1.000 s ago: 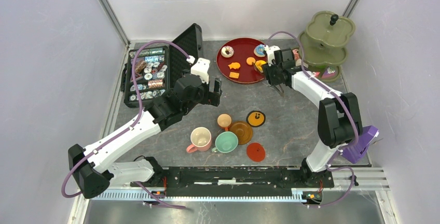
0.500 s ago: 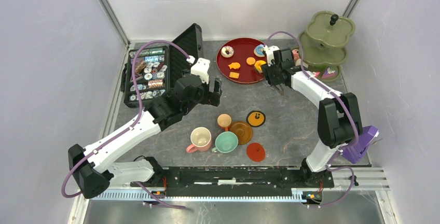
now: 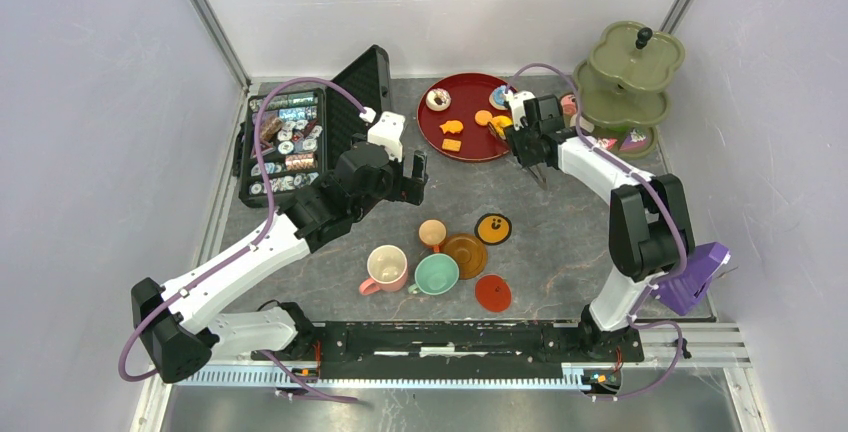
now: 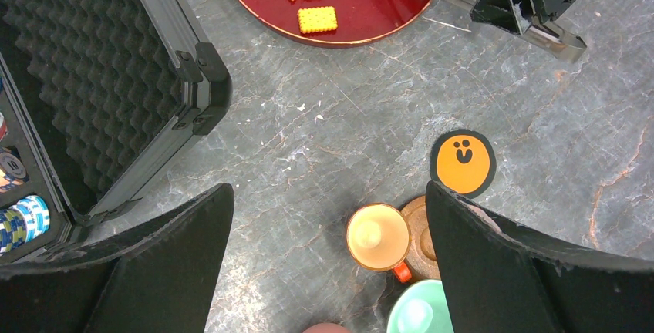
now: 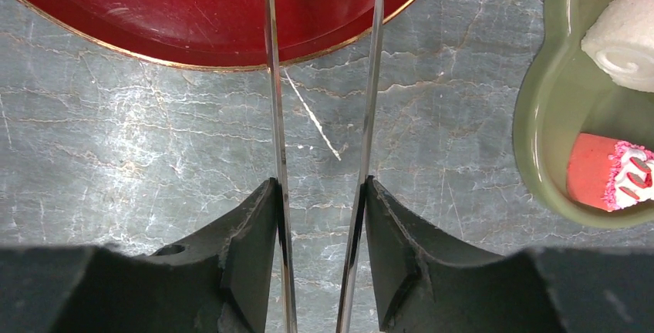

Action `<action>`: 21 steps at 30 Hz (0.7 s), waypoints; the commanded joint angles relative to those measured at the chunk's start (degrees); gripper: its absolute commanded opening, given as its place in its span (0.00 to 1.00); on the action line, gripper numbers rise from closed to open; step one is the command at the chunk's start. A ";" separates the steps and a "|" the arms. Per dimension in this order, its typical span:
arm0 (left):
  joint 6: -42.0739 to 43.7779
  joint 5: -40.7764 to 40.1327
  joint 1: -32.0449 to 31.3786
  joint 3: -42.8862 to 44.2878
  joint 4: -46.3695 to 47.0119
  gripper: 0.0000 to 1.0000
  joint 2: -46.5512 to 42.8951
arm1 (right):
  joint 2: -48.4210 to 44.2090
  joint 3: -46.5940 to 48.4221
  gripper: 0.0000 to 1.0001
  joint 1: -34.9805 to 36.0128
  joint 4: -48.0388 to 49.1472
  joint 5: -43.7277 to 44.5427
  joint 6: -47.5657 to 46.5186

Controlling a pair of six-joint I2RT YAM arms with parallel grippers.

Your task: Serve the afternoon tea

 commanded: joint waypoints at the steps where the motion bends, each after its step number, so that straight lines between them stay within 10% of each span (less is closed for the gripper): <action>1: 0.04 -0.04 0.22 0.40 1.81 1.00 0.13 | -3.87 1.55 0.45 0.56 2.75 -1.20 1.01; 21: -0.66 1.42 0.23 0.23 1.98 1.00 -0.53 | -30.72 -2.18 0.33 -7.32 -3.30 6.17 4.96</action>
